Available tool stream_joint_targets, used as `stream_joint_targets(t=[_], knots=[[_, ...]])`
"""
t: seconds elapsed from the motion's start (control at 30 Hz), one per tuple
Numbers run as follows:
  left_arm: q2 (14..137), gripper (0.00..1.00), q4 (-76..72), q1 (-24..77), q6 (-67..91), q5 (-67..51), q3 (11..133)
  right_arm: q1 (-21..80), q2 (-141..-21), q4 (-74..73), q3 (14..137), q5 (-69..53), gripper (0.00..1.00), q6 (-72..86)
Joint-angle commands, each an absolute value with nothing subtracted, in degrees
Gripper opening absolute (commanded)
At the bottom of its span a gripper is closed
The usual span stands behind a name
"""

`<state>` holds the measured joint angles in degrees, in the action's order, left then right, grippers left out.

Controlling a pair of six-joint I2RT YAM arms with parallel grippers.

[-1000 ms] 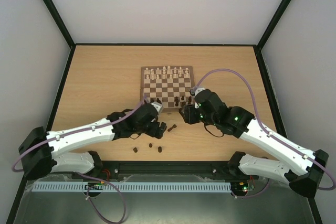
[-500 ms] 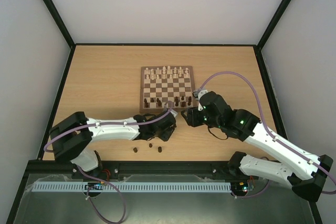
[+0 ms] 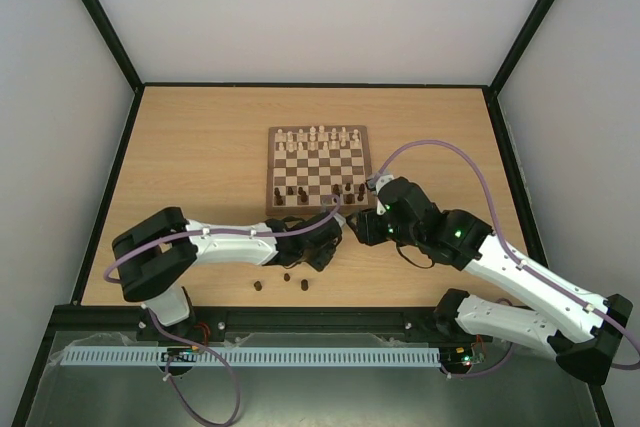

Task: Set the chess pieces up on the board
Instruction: Pick up the chess piece at the center of the board.

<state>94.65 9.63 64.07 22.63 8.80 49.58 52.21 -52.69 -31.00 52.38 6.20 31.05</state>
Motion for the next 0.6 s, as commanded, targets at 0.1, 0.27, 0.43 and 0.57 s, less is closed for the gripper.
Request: stream_joint_targets(t=[0.1, 0.27, 0.43, 0.57], knots=[[96.3, 0.32, 8.3, 64.3, 22.3, 8.6, 49.7, 52.2, -51.9, -32.3, 51.3, 6.8, 0.50, 30.1], [97.4, 0.31, 7.6, 64.3, 22.1, 8.8, 49.4, 52.2, -51.9, -32.5, 51.4, 6.8, 0.50, 30.2], [98.6, 0.31, 7.2, 64.3, 22.0, 9.5, 49.1, 52.2, -51.8, -32.6, 51.4, 6.8, 0.50, 30.4], [99.2, 0.29, 7.2, 64.3, 22.0, 9.8, 49.3, 52.2, -51.8, -32.6, 51.3, 6.7, 0.50, 30.5]])
